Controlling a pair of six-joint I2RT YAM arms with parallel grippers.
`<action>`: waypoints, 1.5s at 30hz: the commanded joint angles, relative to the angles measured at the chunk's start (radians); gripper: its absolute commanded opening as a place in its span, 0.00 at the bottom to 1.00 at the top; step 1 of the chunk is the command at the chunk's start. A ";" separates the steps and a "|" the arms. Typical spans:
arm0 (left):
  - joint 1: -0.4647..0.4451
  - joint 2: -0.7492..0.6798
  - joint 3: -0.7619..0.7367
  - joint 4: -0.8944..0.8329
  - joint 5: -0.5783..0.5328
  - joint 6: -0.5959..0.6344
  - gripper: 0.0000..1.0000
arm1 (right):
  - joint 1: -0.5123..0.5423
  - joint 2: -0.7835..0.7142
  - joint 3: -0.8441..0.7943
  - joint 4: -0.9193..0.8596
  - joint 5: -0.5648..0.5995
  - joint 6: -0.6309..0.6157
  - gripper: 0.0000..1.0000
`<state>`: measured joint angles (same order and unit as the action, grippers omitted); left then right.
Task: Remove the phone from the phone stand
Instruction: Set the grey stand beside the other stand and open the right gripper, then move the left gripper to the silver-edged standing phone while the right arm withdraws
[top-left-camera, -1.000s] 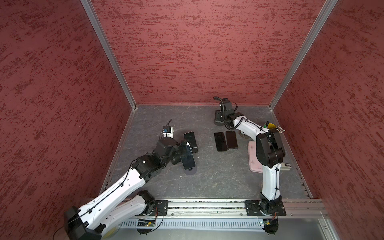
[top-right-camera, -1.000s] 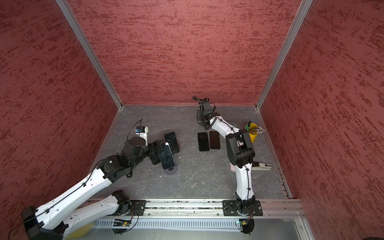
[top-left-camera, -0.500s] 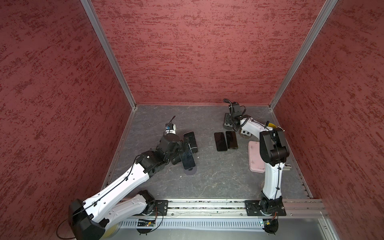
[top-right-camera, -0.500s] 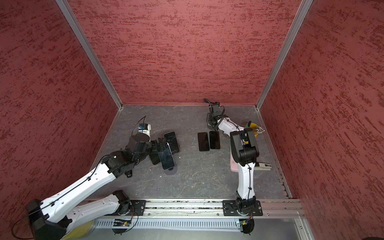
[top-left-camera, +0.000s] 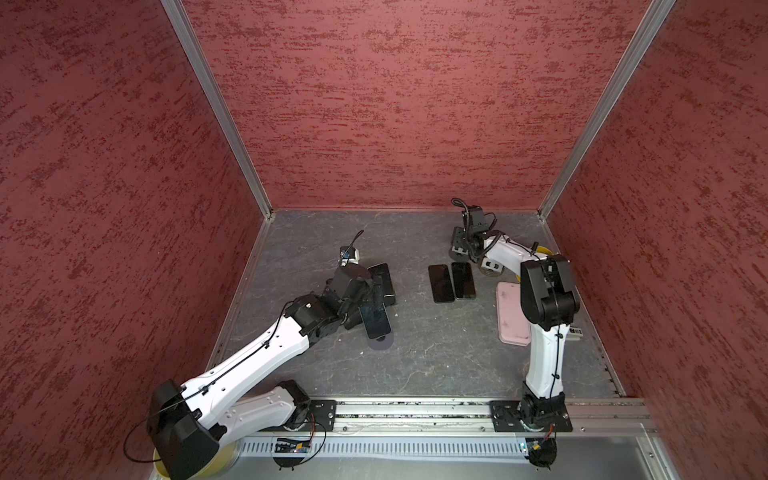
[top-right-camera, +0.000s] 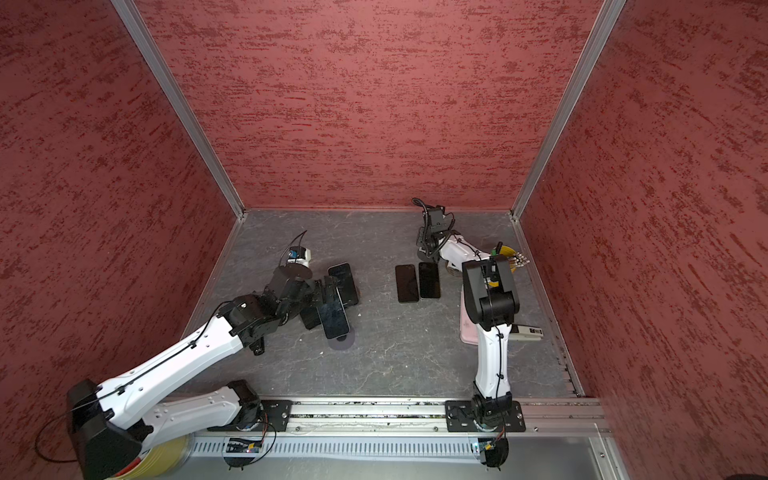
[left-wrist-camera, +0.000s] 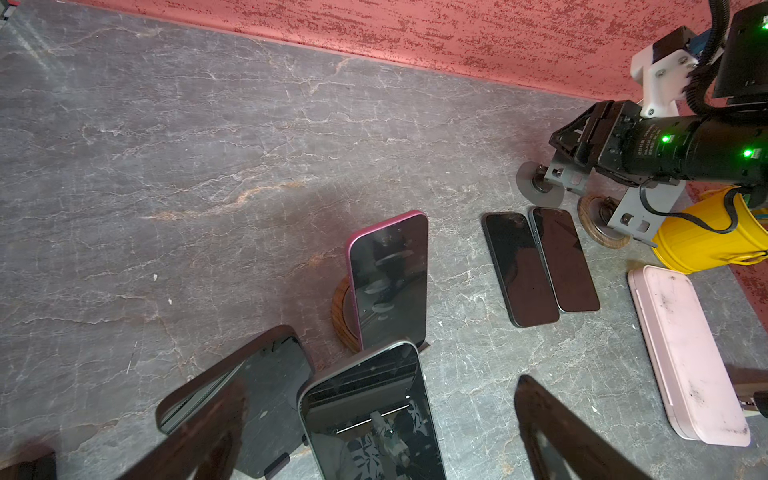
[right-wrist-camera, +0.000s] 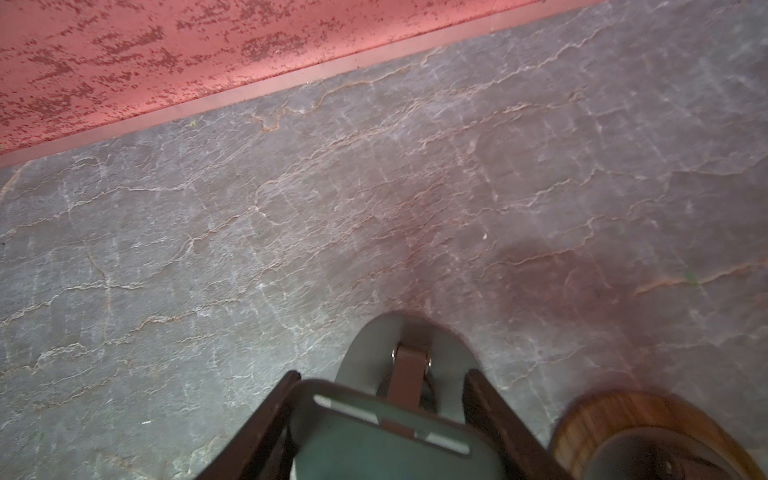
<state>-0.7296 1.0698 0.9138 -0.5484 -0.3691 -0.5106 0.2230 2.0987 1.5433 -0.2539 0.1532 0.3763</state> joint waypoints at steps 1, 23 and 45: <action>-0.004 -0.004 0.014 -0.008 -0.023 -0.015 1.00 | -0.005 0.018 -0.001 0.010 -0.012 0.017 0.65; -0.042 0.019 0.066 -0.101 -0.107 -0.058 1.00 | -0.009 -0.165 -0.123 0.061 -0.012 -0.014 0.99; -0.114 0.117 0.164 -0.347 -0.174 -0.391 0.99 | 0.006 -0.477 -0.362 0.043 -0.173 -0.022 0.99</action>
<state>-0.8303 1.1763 1.0634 -0.8532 -0.5560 -0.8246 0.2214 1.6714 1.1995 -0.2062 0.0128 0.3511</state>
